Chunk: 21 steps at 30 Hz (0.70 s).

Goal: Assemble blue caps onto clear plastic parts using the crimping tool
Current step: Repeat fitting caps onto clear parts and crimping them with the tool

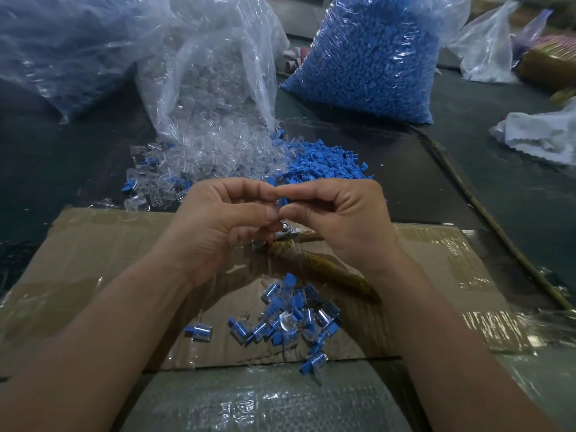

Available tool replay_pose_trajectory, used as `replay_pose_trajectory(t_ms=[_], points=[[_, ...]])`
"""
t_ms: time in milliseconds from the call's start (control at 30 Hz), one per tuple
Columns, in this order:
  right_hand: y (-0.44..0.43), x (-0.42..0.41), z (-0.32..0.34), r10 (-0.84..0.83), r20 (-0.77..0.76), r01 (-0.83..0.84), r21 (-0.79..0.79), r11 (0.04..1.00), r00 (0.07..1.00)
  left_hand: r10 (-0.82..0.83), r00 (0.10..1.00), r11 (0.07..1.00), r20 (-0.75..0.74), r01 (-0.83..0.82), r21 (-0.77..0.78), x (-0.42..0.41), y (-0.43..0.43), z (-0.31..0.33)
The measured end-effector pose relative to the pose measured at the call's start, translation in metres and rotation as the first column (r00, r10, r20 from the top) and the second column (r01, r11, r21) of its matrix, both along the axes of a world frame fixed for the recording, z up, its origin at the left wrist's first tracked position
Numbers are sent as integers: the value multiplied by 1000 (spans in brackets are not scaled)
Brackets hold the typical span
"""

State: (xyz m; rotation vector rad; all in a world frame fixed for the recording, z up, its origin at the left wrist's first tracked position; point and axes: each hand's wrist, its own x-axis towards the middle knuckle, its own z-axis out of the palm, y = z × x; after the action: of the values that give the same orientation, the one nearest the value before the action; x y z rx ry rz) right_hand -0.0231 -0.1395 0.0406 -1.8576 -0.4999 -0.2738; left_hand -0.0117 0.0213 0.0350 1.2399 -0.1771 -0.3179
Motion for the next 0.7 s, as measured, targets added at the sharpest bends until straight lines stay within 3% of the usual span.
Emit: replay_pose_trajectory(t_ms=[700], points=[[0,-3,0,-11,16,12,-85,996,1000,-10,1000,997,16,9,74,-2,0,2]])
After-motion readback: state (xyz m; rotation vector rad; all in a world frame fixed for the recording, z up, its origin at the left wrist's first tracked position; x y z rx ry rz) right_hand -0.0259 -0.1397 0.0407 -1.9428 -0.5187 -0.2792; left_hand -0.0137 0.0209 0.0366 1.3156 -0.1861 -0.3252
